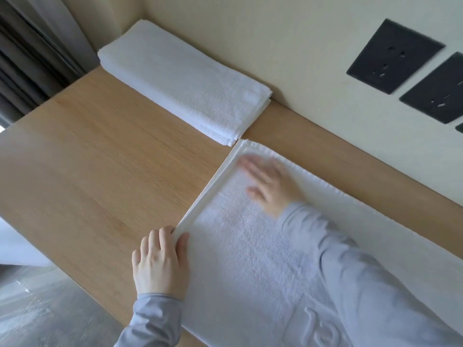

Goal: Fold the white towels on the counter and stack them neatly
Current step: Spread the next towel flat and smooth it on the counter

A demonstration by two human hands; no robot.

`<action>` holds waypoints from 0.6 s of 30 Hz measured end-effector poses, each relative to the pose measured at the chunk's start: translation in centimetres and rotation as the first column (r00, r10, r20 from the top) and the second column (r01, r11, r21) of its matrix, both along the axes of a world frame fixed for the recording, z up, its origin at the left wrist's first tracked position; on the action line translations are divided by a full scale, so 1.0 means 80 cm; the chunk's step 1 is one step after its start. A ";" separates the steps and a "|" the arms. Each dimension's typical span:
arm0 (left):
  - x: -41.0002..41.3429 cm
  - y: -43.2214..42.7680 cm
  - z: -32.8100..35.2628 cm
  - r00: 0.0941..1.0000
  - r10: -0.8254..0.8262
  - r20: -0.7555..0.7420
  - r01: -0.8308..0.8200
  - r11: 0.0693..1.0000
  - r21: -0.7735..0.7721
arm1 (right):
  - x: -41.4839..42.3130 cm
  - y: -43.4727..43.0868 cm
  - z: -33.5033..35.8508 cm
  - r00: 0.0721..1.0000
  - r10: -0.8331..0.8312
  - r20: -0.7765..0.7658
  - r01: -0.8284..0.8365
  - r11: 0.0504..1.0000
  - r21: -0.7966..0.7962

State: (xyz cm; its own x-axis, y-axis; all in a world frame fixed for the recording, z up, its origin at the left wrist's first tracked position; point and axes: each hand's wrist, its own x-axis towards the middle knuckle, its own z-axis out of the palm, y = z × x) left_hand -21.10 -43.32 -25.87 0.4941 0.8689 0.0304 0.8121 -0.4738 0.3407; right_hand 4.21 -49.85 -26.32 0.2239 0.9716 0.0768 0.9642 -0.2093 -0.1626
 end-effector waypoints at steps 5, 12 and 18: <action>0.026 -0.010 0.006 0.975 -0.219 0.040 0.212 0.968 0.136 | 0.035 0.006 -0.007 0.956 -0.288 0.058 0.293 0.947 -0.132; 0.065 0.000 0.003 0.840 -0.540 -0.049 0.541 0.841 0.002 | -0.087 -0.018 0.007 0.968 -0.208 -0.142 0.215 0.976 0.040; 0.057 0.016 0.003 0.833 -0.553 0.029 0.553 0.833 -0.011 | -0.078 -0.068 -0.001 0.999 0.019 -0.033 -0.021 0.997 -0.070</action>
